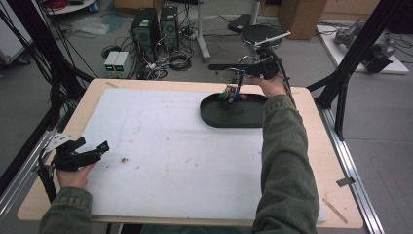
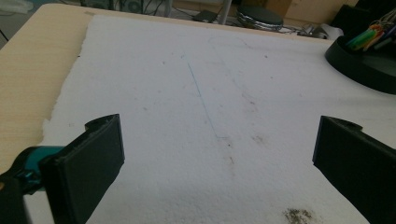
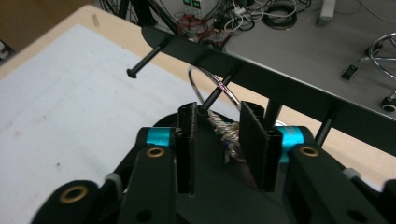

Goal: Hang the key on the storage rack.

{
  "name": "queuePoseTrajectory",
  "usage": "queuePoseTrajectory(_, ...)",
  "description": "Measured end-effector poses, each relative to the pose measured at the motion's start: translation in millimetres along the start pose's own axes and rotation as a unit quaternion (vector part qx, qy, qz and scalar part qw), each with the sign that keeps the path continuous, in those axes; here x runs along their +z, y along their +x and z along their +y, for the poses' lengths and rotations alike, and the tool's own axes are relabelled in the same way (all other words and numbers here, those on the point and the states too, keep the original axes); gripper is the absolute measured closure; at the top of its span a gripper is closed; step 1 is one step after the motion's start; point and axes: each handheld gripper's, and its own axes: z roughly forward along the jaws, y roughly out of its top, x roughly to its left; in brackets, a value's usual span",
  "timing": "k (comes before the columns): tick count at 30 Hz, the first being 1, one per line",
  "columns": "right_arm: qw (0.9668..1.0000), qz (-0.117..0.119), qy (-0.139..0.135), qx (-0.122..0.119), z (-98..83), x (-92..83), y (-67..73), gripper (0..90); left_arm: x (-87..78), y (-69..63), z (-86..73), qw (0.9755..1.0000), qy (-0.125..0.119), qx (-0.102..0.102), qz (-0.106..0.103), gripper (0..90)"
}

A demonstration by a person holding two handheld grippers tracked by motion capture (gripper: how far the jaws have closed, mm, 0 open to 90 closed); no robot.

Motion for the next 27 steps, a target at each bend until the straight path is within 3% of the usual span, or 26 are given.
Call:
queuePoseTrajectory(4, 0.9999, -0.002, -0.008, 0.006, -1.9, -4.4, 0.5, 57.7, 0.0, -0.1, 0.0, 1.0000, 0.000, 0.000, 0.000, 2.5)
queuePoseTrajectory(5, 0.9998, -0.002, -0.015, 0.010, -3.8, -6.2, 0.3, 48.3, -0.1, -0.1, 0.0, 1.0000, -0.001, 0.000, 0.001, 2.5)
queuePoseTrajectory(7, 0.9997, 0.000, -0.016, 0.018, -6.1, -7.6, 0.9, 38.9, -0.3, 0.2, 0.0, 1.0000, 0.000, 0.001, 0.001, 2.5)
queuePoseTrajectory(8, 0.9997, 0.000, -0.016, 0.018, -6.1, -7.6, 0.9, 38.9, -0.3, 0.2, 0.0, 1.0000, 0.000, 0.000, 0.002, 2.5)
queuePoseTrajectory(13, 0.9993, -0.011, -0.014, 0.031, -8.6, -8.9, 3.4, 19.3, -0.2, -0.2, 0.1, 1.0000, -0.001, 0.001, 0.001, 2.5)
queuePoseTrajectory(17, 0.9994, -0.009, -0.021, 0.024, -7.9, -10.2, 6.7, 10.2, -0.2, 0.2, 0.1, 1.0000, -0.001, 0.001, 0.002, 2.5)
queuePoseTrajectory(19, 0.9993, -0.018, -0.022, 0.022, -7.6, -10.1, 9.3, 0.5, -0.1, 0.0, 0.1, 1.0000, -0.003, 0.000, 0.001, 2.5)
queuePoseTrajectory(27, 0.9992, -0.027, -0.013, 0.025, -16.8, -9.3, 13.8, 0.5, 0.2, 0.5, 0.2, 1.0000, -0.003, -0.001, 0.000, 2.5)
